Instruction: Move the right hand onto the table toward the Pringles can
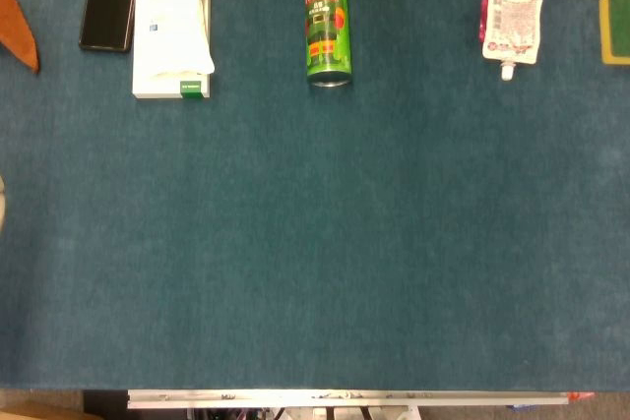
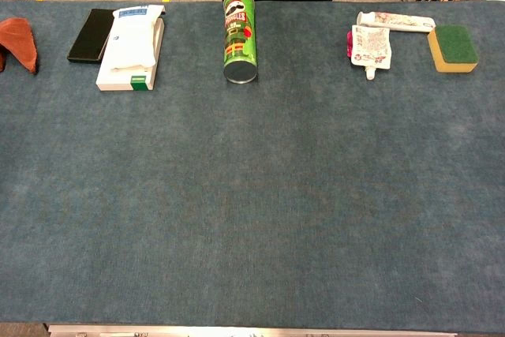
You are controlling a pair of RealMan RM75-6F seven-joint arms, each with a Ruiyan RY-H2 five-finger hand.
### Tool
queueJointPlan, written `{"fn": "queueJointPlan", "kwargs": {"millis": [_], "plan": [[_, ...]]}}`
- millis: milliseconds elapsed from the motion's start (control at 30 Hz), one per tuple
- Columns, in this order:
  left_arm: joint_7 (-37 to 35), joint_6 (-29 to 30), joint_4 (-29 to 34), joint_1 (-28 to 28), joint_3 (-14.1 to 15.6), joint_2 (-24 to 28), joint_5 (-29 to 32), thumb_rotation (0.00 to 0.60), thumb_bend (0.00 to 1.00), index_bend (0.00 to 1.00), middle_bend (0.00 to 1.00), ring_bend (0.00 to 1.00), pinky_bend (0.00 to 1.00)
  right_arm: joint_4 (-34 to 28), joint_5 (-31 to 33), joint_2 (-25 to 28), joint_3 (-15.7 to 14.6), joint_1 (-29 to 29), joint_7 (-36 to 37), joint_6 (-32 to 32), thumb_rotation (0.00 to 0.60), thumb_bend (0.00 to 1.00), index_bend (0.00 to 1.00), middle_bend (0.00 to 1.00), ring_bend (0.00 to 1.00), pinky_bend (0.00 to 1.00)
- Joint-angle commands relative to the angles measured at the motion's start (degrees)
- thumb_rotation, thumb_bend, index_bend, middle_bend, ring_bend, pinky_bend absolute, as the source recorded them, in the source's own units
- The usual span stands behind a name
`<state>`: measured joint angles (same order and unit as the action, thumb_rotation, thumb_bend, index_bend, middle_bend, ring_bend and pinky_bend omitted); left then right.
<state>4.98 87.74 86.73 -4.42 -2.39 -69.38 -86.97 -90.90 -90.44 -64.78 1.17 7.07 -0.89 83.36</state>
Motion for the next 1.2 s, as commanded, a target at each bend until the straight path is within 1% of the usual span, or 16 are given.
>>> {"fn": "queueJointPlan", "kwargs": {"millis": [33, 133, 267, 367, 433, 533, 567, 667, 833, 900, 1000, 1167, 1200], "plan": [[0.0, 0.0, 0.2, 0.0, 0.4, -0.1, -0.7, 0.600, 0.41, 0.54, 0.54, 0.51, 0.51, -0.2, -0.5, 0.0, -0.1, -0.1, -0.1, 0.4, 0.600, 0.00, 0.24, 0.17, 0.03, 0.00], [0.6, 0.4, 1.5, 0.1, 0.8, 0.4, -1.5, 0.600, 0.41, 0.54, 0.54, 0.51, 0.51, -0.4, -1.3, -0.2, -0.3, -0.3, -0.5, 1.1, 0.600, 0.00, 0.35, 0.25, 0.10, 0.00], [0.6, 0.6, 1.9, 0.3, 0.7, 0.6, -1.4, 0.600, 0.41, 0.54, 0.54, 0.51, 0.51, -0.4, -1.5, -0.4, -0.3, -0.4, -0.5, 1.2, 0.600, 0.01, 0.44, 0.33, 0.17, 0.01], [0.7, 0.4, 1.8, 0.3, 0.7, 0.6, -1.3, 0.600, 0.41, 0.54, 0.54, 0.51, 0.51, -0.2, -1.3, -0.4, -0.3, -0.3, -0.2, 0.9, 0.600, 0.02, 0.51, 0.43, 0.27, 0.04], [0.7, 0.4, 1.7, 0.3, 0.7, 0.6, -1.2, 0.600, 0.41, 0.54, 0.54, 0.51, 0.51, -0.1, -1.4, -0.5, -0.3, -0.1, 0.3, 0.7, 0.600, 0.04, 0.58, 0.52, 0.36, 0.08], [0.9, 0.4, 1.7, 0.3, 0.7, 0.5, -1.2, 0.600, 0.41, 0.54, 0.54, 0.51, 0.51, 0.3, -1.8, -0.8, -0.5, 0.2, 1.4, 0.2, 0.600, 0.05, 0.66, 0.59, 0.44, 0.15], [0.9, 0.4, 1.8, 0.3, 0.7, 0.5, -1.2, 0.600, 0.41, 0.54, 0.54, 0.51, 0.51, 0.6, -2.2, -1.0, -0.5, 0.3, 2.0, 0.3, 0.600, 0.05, 0.67, 0.60, 0.45, 0.16], [1.0, 0.7, 2.0, 0.4, 0.7, 0.6, -1.3, 0.600, 0.41, 0.54, 0.54, 0.51, 0.51, 1.2, -3.0, -1.6, -0.7, 0.5, 4.3, 0.6, 0.600, 0.06, 0.77, 0.68, 0.54, 0.23], [1.1, 0.5, 1.9, 0.4, 0.7, 0.6, -1.2, 0.600, 0.41, 0.54, 0.54, 0.51, 0.51, 1.1, -3.8, -1.8, -1.0, 0.9, 10.8, 0.7, 0.600, 0.06, 0.97, 0.85, 0.72, 0.25], [1.3, 0.3, 1.8, 0.4, 0.8, 0.5, -1.1, 0.600, 0.41, 0.54, 0.54, 0.51, 0.51, 0.7, -4.0, -1.6, -1.3, 1.1, 13.9, 0.4, 0.600, 0.04, 1.00, 0.91, 0.78, 0.28], [1.4, 0.1, 1.7, 0.4, 0.9, 0.4, -1.1, 0.600, 0.41, 0.54, 0.54, 0.51, 0.51, -0.2, -4.2, -1.1, -2.0, 1.7, 18.5, -1.0, 0.600, 0.00, 1.00, 0.97, 0.84, 0.30], [1.3, 0.4, 1.9, 0.5, 0.8, 0.4, -1.2, 0.600, 0.41, 0.54, 0.54, 0.51, 0.51, -1.1, -4.5, 0.2, -3.5, 3.3, 24.4, -4.8, 0.600, 0.00, 1.00, 1.00, 0.89, 0.32], [1.4, 0.5, 2.0, 0.5, 0.8, 0.4, -1.3, 0.600, 0.41, 0.54, 0.54, 0.51, 0.51, -1.1, -4.7, 0.4, -3.7, 3.7, 25.3, -5.4, 0.590, 0.00, 1.00, 1.00, 0.89, 0.32]]}}
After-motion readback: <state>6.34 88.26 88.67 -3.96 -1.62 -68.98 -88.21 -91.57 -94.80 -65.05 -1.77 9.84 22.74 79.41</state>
